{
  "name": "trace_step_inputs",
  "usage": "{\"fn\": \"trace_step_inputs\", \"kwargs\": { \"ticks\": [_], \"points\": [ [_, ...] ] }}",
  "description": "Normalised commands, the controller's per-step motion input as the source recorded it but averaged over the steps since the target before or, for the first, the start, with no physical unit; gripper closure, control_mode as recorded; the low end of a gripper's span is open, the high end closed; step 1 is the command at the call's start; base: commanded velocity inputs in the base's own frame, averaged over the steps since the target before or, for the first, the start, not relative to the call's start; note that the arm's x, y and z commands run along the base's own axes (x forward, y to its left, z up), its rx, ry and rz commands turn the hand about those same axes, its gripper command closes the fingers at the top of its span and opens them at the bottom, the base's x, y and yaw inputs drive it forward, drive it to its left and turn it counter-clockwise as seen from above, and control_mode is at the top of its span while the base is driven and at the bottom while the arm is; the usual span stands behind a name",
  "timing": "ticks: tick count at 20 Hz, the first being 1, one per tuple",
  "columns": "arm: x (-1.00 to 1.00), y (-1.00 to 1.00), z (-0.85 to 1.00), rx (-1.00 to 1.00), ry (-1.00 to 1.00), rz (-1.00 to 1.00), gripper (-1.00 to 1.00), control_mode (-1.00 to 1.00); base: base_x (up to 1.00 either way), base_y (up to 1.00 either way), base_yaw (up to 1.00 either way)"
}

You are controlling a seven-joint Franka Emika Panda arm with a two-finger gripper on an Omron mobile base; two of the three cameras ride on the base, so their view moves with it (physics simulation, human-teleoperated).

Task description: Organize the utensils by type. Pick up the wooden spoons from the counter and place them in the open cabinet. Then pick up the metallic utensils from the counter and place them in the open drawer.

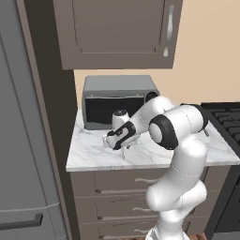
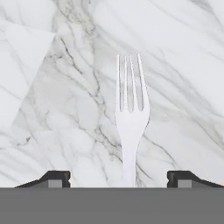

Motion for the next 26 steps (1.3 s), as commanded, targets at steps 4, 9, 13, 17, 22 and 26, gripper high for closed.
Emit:
{"fn": "trace_step_inputs", "kwargs": {
  "ticks": [4, 9, 13, 17, 22, 26],
  "points": [
    [0.00, 0.08, -0.12, 0.00, 0.00, -0.03, 1.00, -1.00, 0.00, 0.00, 0.00],
    [0.00, 0.01, -0.15, 0.02, 0.00, -0.04, 1.00, -1.00, 0.00, 0.00, 0.00],
    [0.00, -0.03, -0.01, 0.14, 0.00, 0.00, 1.00, -1.00, 0.00, 0.00, 0.00],
    [-0.10, 0.00, 0.30, 0.08, 0.01, 0.00, 1.00, -1.00, 0.00, 0.00, 0.00],
    [-0.09, 0.00, 0.62, 0.00, 0.02, 0.00, 1.00, -1.00, 0.00, 0.00, 0.00],
    [-0.25, 0.04, 0.62, -0.07, 0.05, 0.00, 1.00, -1.00, 0.00, 0.00, 0.00]
  ]
}}
